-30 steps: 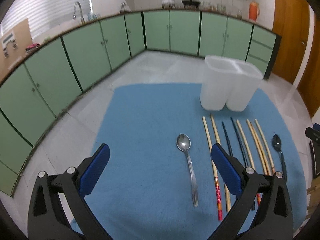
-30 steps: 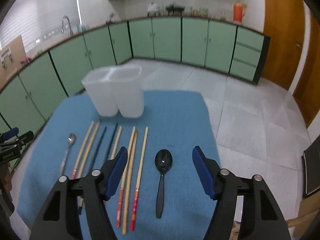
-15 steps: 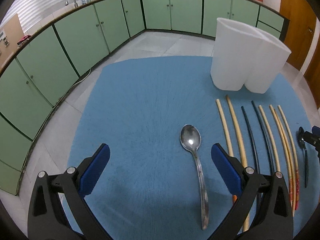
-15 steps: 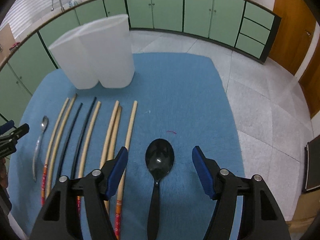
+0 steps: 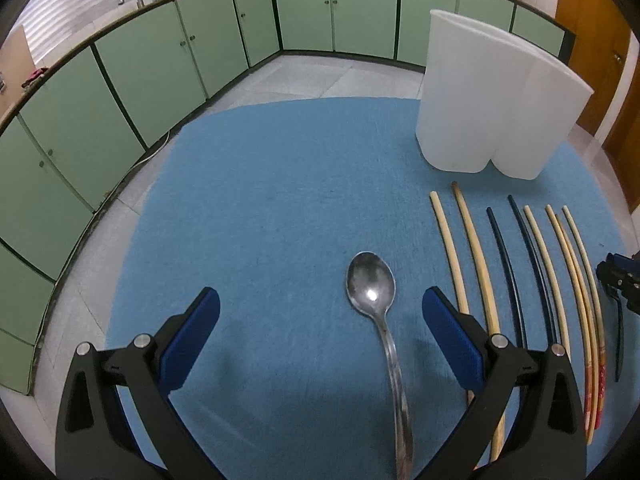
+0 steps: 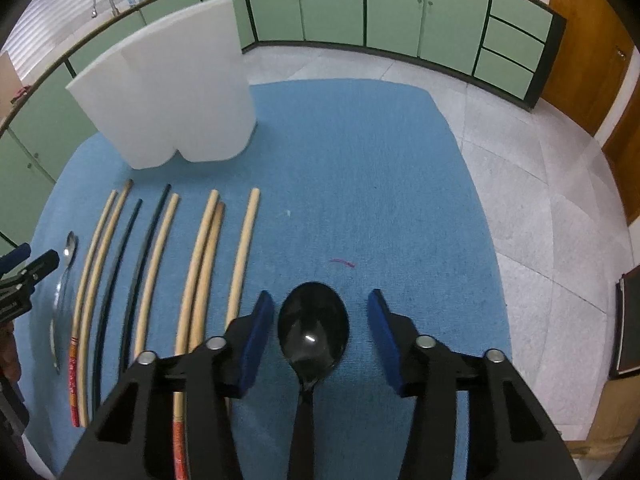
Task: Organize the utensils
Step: 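Lower both tools to the spoons and close each on a spoon handle, then lift the silver spoon with the left tool while the right tool lifts the black spoon into the holder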
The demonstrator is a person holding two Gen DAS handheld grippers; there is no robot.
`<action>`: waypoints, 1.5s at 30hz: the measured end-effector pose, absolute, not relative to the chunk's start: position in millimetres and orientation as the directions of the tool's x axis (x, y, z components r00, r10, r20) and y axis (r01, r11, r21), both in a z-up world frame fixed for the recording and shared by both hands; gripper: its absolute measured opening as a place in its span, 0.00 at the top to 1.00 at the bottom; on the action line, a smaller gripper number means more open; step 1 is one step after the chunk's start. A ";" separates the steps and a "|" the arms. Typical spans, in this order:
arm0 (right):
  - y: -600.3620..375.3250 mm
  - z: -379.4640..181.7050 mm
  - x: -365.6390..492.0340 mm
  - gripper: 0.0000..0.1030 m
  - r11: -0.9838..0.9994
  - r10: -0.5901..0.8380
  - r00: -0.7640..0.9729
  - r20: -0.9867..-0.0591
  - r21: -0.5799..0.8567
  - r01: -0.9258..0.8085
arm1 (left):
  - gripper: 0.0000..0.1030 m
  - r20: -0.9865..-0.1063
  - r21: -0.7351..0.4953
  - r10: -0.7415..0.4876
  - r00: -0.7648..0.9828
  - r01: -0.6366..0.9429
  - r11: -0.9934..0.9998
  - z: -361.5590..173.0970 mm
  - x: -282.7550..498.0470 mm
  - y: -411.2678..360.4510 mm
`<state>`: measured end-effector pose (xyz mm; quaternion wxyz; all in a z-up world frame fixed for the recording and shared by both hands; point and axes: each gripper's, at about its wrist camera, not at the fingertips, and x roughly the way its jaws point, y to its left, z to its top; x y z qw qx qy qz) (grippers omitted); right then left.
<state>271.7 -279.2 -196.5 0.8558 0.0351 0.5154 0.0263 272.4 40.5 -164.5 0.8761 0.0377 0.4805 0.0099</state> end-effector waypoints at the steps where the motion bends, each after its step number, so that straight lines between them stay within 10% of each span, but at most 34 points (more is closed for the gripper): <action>1: -279.1 -196.1 271.6 0.54 0.996 0.080 0.469 -0.879 0.084 -0.011 | 0.05 -0.843 0.072 0.051 0.536 0.018 0.997 -165.8 271.9 42.6; 9: -279.3 -194.8 274.5 0.55 0.996 0.078 0.471 -0.879 0.085 -0.007 | 0.08 -0.861 0.025 0.016 0.508 0.011 1.000 -175.5 289.0 42.1; 11: -278.9 -194.4 275.7 0.55 0.997 0.076 0.471 -0.879 0.081 -0.009 | 0.33 -0.868 0.010 0.003 0.496 0.011 1.000 -179.4 291.3 42.0; 15: -281.0 -197.2 274.7 0.55 0.996 0.077 0.474 -0.877 0.083 -0.007 | 0.37 -0.872 -0.014 -0.016 0.489 0.007 1.000 -184.4 295.1 40.8; 20: -277.8 -198.4 274.1 0.55 0.997 0.068 0.477 -0.876 0.072 -0.009 | 0.73 -0.863 -0.050 -0.060 0.502 0.033 0.998 -183.8 295.4 35.0; 24: -275.5 -197.9 271.5 0.67 0.998 0.053 0.483 -0.874 0.062 0.003 | 0.73 -0.856 -0.095 -0.104 0.506 0.044 0.995 -183.4 290.5 35.2; 45: -279.9 -108.8 210.3 0.68 0.989 0.128 0.707 -0.695 0.145 -0.036 | 0.73 -0.619 -0.100 -0.174 0.766 0.143 0.985 -106.2 202.3 19.7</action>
